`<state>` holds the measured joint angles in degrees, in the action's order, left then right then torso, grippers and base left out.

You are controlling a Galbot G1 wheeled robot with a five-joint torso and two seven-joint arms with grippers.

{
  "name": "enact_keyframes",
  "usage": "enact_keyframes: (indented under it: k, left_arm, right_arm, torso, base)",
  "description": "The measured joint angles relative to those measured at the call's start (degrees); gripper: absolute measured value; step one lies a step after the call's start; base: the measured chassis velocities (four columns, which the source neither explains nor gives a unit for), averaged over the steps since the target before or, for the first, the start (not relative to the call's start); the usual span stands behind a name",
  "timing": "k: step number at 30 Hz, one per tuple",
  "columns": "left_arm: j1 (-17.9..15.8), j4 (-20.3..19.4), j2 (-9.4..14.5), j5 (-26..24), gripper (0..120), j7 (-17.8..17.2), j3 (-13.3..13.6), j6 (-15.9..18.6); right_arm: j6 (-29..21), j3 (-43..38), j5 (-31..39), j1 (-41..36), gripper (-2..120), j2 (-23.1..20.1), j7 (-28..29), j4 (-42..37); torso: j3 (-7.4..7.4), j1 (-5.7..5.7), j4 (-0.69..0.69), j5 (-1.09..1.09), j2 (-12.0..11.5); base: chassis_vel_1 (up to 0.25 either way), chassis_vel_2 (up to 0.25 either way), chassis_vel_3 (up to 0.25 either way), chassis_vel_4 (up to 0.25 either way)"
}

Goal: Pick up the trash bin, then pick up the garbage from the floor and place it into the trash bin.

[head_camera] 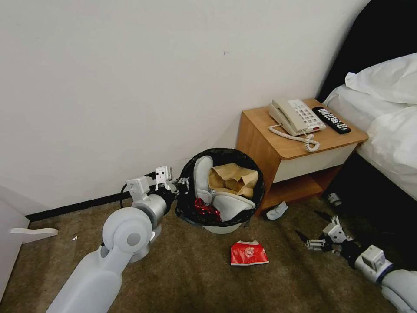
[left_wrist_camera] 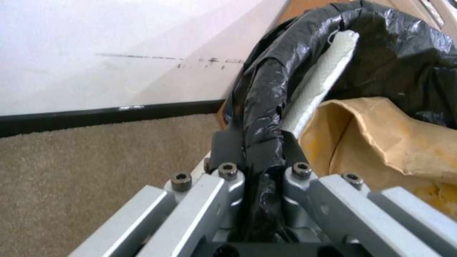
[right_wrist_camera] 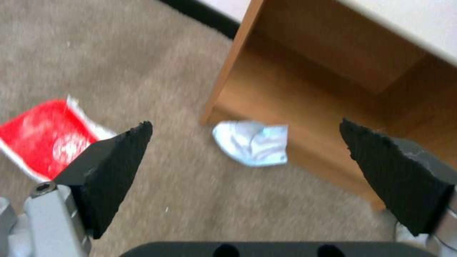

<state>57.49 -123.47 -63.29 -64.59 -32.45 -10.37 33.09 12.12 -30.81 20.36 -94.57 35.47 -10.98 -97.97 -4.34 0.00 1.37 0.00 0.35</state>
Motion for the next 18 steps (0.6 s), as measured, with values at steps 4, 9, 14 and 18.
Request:
enact_keyframes:
  k: [4,9,14,18]
  left_arm:
    - [0.0,0.0,0.0,0.0,3,0.0,0.0,0.0]
    - [0.0,0.0,-0.2,0.1,3,-0.1,0.2,0.0]
    - [0.0,0.1,-0.2,0.2,3,-0.2,0.3,0.0]
    - [0.0,0.4,-0.2,0.2,3,-0.2,0.3,0.0]
  right_arm:
    - [0.7,1.5,-1.3,1.2,100,1.4,-0.3,2.6]
    - [1.3,4.3,-3.0,3.8,100,4.0,-0.6,6.2]
    - [1.6,7.0,-3.5,6.9,100,5.8,-0.9,8.5]
    - [1.6,10.2,-3.8,10.5,100,8.1,-0.9,10.9]
  torso:
    - [0.0,0.0,0.0,0.0,0.0]
    - [0.0,0.0,0.0,0.0,0.0]
    - [0.0,0.0,0.0,-0.01,0.0]
    - [0.0,0.0,-0.01,0.0,0.0]
  base:
    - [0.0,0.0,0.0,0.0]
    - [0.0,0.0,0.0,0.0]
    - [0.0,0.0,0.0,0.0]
    - [0.0,0.0,0.0,0.0]
